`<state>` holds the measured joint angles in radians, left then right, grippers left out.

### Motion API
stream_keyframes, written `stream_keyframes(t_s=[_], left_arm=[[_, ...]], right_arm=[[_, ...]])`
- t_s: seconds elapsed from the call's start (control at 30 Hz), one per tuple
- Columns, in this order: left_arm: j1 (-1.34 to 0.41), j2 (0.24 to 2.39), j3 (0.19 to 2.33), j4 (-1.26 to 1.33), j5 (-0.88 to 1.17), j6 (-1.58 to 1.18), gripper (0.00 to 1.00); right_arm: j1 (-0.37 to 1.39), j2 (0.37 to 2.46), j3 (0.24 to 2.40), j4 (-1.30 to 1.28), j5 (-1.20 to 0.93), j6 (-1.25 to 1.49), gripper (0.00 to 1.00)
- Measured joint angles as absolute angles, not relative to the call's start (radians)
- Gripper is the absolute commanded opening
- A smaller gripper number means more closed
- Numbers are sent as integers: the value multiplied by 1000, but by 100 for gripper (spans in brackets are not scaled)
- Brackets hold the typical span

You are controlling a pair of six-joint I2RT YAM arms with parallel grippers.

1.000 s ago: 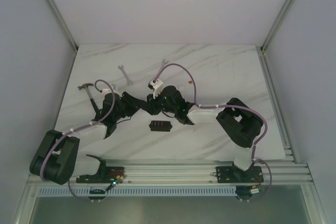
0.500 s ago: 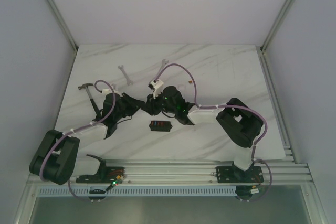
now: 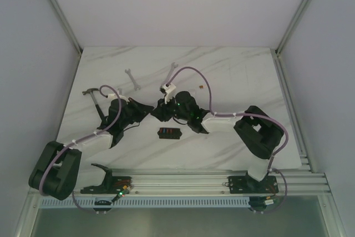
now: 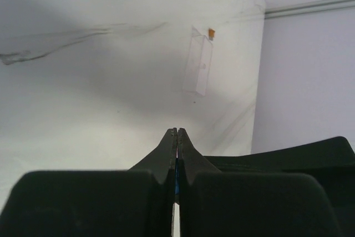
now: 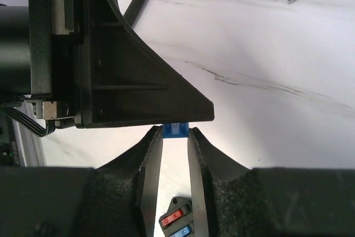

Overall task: Snap on the fuse box
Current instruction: Pick up the fuse from the center of the board.

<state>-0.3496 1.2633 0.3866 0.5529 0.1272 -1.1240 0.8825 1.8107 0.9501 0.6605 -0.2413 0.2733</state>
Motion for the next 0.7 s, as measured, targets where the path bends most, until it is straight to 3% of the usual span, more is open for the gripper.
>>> stream_keyframes(t_s=[0.23,0.47,0.7], left_arm=[[-358,1183,378,562,118,-1173,0],[-374,1068,369,603,91,-1227,0],[-421,1002,369,664,59,-1277,0]], right_arm=[[877,1647,818,725,-211,376,46],[859,1528,683,913,-162,634,46],[859,1594,642,1150,-157,906,45]])
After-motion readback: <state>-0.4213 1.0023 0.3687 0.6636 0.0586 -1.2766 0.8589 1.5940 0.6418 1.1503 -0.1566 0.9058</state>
